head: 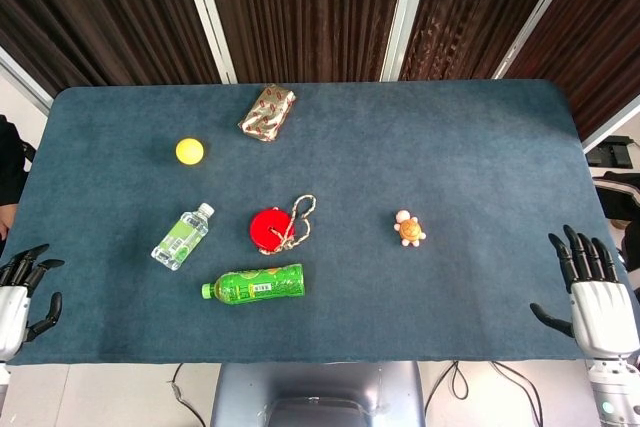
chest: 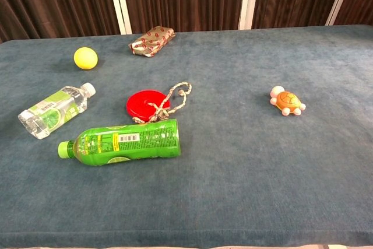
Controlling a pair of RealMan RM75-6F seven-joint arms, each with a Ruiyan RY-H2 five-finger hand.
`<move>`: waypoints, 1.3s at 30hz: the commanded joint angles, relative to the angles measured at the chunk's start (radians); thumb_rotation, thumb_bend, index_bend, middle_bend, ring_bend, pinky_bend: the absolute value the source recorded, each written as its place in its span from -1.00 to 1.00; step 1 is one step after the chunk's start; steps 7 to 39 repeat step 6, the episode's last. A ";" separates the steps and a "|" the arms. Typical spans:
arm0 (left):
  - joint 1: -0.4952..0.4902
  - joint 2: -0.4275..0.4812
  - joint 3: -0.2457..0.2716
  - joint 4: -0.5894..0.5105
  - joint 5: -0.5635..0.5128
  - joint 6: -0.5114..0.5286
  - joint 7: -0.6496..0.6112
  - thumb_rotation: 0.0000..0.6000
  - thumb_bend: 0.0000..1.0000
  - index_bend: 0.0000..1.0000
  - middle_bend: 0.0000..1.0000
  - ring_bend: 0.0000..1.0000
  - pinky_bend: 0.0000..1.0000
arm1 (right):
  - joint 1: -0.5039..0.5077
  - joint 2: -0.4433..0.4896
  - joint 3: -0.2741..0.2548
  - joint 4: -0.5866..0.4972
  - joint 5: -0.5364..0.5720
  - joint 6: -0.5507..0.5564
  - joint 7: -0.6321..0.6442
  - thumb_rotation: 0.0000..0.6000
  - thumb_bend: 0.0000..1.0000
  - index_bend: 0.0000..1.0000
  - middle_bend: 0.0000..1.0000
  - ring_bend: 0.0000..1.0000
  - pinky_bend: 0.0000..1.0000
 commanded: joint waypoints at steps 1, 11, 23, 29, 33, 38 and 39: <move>-0.003 -0.001 0.001 0.003 0.001 -0.006 -0.002 1.00 -0.02 -0.46 -0.75 -0.76 -0.53 | -0.009 -0.004 0.005 0.008 0.005 -0.005 0.011 1.00 -0.92 -1.00 -1.00 -1.00 -1.00; -0.002 0.001 0.003 0.001 0.002 -0.006 -0.002 1.00 -0.02 -0.46 -0.75 -0.76 -0.53 | -0.011 -0.005 0.014 0.009 0.003 -0.025 0.013 1.00 -0.92 -1.00 -1.00 -1.00 -1.00; -0.002 0.001 0.003 0.001 0.002 -0.006 -0.002 1.00 -0.02 -0.46 -0.75 -0.76 -0.53 | -0.011 -0.005 0.014 0.009 0.003 -0.025 0.013 1.00 -0.92 -1.00 -1.00 -1.00 -1.00; -0.002 0.001 0.003 0.001 0.002 -0.006 -0.002 1.00 -0.02 -0.46 -0.75 -0.76 -0.53 | -0.011 -0.005 0.014 0.009 0.003 -0.025 0.013 1.00 -0.92 -1.00 -1.00 -1.00 -1.00; -0.002 0.001 0.003 0.001 0.002 -0.006 -0.002 1.00 -0.02 -0.46 -0.75 -0.76 -0.53 | -0.011 -0.005 0.014 0.009 0.003 -0.025 0.013 1.00 -0.92 -1.00 -1.00 -1.00 -1.00; -0.002 0.001 0.003 0.001 0.002 -0.006 -0.002 1.00 -0.02 -0.46 -0.75 -0.76 -0.53 | -0.011 -0.005 0.014 0.009 0.003 -0.025 0.013 1.00 -0.92 -1.00 -1.00 -1.00 -1.00; -0.002 0.001 0.003 0.001 0.002 -0.006 -0.002 1.00 -0.02 -0.46 -0.75 -0.76 -0.53 | -0.011 -0.005 0.014 0.009 0.003 -0.025 0.013 1.00 -0.92 -1.00 -1.00 -1.00 -1.00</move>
